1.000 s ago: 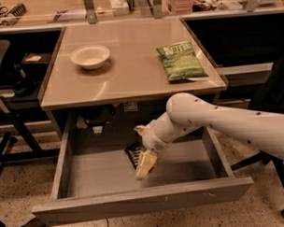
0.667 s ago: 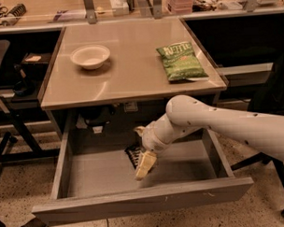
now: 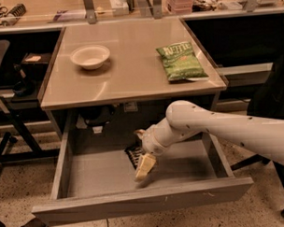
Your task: Pick rxbar chocolate from top drawer and place on counter
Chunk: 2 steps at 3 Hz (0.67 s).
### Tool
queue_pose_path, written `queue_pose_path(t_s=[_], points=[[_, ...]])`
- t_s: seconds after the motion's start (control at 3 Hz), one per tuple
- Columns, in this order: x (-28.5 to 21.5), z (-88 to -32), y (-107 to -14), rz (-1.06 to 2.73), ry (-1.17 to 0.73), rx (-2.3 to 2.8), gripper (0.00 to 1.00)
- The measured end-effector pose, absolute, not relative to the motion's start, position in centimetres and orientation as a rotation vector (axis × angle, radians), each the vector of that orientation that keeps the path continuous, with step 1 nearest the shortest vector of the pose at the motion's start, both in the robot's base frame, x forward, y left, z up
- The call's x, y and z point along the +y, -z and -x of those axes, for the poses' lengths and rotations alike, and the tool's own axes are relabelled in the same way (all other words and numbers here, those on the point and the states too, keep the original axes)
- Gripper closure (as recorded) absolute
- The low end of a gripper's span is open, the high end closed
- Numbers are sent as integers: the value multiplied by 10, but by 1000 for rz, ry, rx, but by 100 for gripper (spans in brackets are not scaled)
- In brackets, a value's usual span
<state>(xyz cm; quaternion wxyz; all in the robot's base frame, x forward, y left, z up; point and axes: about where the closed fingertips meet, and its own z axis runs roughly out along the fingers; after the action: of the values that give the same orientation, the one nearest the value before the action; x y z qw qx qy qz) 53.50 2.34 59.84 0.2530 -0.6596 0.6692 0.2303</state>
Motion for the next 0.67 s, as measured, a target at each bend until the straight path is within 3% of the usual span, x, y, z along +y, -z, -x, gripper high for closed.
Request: queue_pose_path(t_s=[0.33,0.67], points=[[24,-536,-588,1780,-643,1825,0],[25,-536,-586,1778,-647,1826,10]])
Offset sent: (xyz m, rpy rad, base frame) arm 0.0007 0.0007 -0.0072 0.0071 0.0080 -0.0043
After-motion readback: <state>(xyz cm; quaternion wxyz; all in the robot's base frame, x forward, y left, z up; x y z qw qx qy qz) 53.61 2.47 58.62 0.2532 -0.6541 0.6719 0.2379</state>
